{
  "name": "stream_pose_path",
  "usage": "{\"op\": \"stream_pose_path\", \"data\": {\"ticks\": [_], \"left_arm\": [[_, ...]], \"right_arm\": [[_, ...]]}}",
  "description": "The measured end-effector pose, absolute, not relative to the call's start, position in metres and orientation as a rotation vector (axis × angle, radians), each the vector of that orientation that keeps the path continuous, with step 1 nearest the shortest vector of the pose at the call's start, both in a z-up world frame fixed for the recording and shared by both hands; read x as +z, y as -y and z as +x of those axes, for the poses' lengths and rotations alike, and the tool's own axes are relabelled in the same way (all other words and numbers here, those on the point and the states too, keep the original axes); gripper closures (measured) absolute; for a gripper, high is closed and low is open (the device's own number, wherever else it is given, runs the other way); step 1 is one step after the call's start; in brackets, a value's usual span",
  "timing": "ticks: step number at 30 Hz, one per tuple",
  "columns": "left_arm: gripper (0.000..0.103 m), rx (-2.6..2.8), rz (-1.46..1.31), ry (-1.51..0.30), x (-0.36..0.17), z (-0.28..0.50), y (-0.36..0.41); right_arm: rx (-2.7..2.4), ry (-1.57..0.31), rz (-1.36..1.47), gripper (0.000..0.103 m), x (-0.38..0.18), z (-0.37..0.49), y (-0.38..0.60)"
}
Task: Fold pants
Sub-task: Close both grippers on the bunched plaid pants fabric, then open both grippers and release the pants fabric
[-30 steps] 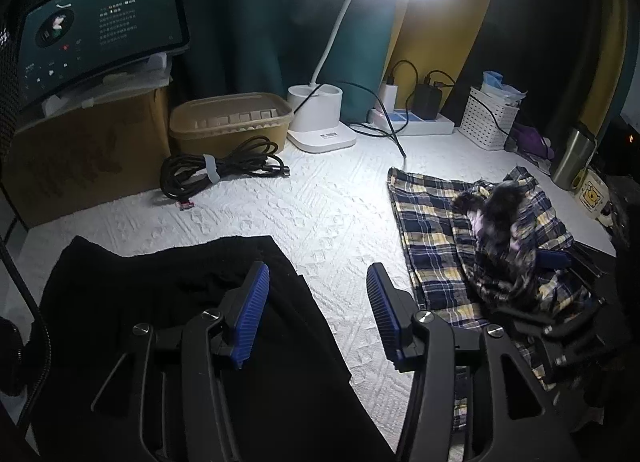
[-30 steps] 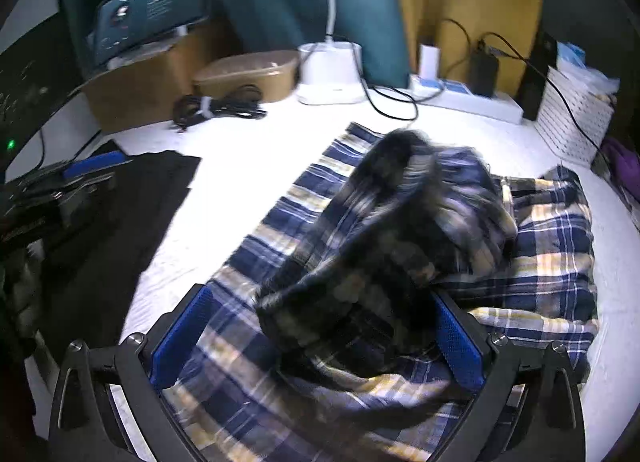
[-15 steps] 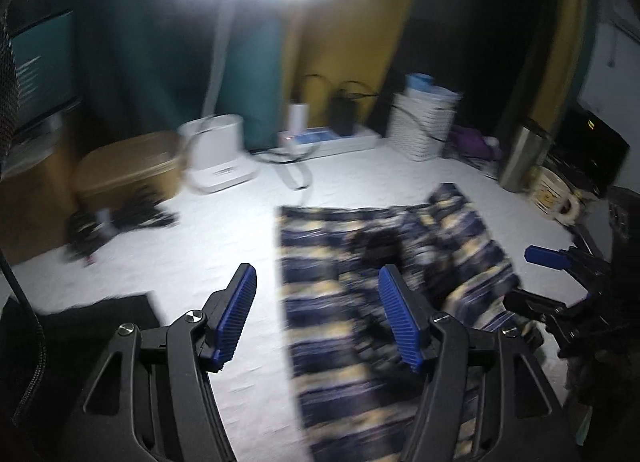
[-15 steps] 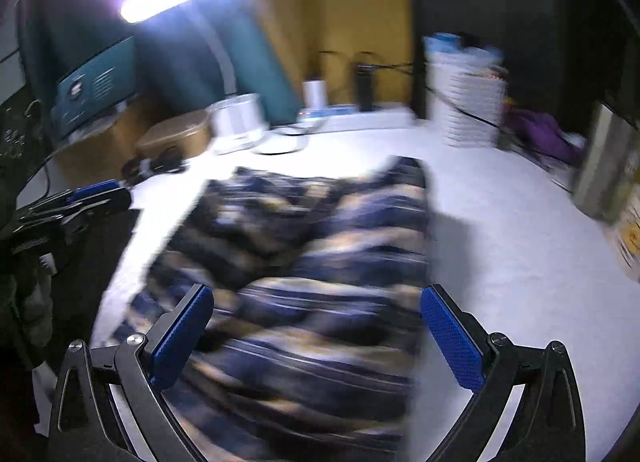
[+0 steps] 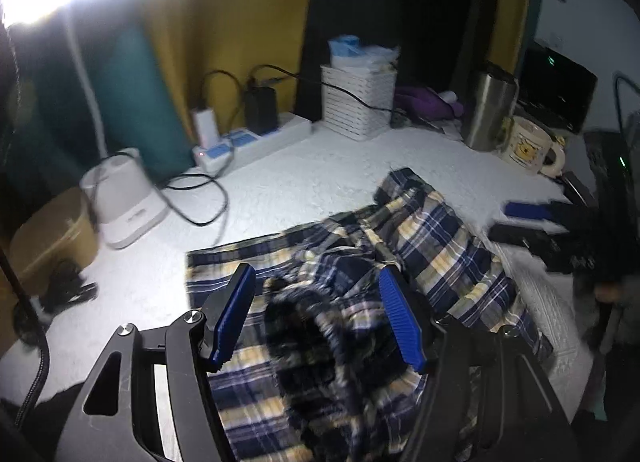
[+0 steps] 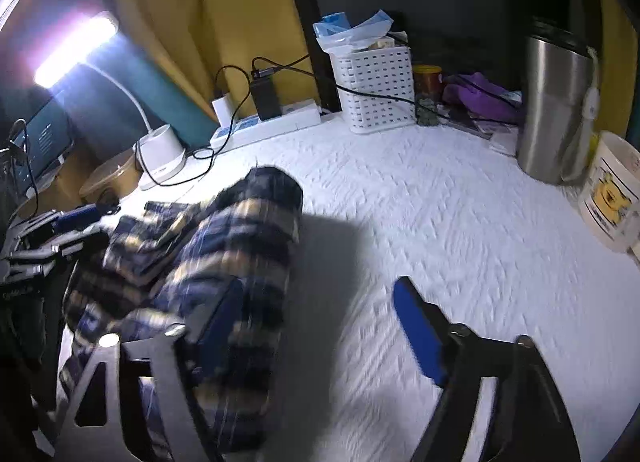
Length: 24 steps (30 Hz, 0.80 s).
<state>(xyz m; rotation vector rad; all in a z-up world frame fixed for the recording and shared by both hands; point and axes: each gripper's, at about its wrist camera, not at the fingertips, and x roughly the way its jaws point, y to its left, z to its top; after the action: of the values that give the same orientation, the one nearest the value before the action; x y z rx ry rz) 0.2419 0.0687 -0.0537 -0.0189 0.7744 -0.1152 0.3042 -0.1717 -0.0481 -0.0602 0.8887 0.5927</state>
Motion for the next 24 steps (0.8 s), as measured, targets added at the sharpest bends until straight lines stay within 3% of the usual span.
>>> {"op": "stream_pose_path", "data": {"ticks": [5, 7, 9, 11, 14, 20, 24], "left_arm": [[0.041, -0.13, -0.013, -0.83, -0.071, 0.255, -0.07], [0.058, -0.144, -0.026, -0.845, -0.076, 0.257, -0.073], [0.083, -0.142, -0.04, -0.85, -0.078, 0.259, -0.077], [0.089, -0.144, -0.059, -0.836, -0.076, 0.258, -0.081], [0.091, -0.13, -0.084, -0.793, -0.064, 0.254, -0.089], [0.091, -0.092, -0.109, -0.713, -0.038, 0.257, -0.108], [0.091, -0.074, -0.102, -0.746, -0.054, 0.276, -0.115]], "right_arm": [[0.665, -0.861, -0.087, 0.035, -0.044, 0.322, 0.144], [0.704, -0.85, -0.1, 0.04, -0.044, 0.325, 0.133], [0.728, -0.862, -0.122, 0.055, -0.048, 0.33, 0.122], [0.75, -0.881, -0.14, 0.063, -0.055, 0.335, 0.111], [0.762, -0.886, -0.158, 0.07, -0.056, 0.336, 0.103], [0.764, -0.86, -0.186, 0.07, -0.047, 0.338, 0.087], [0.75, -0.881, -0.211, 0.07, -0.06, 0.346, 0.076]]}}
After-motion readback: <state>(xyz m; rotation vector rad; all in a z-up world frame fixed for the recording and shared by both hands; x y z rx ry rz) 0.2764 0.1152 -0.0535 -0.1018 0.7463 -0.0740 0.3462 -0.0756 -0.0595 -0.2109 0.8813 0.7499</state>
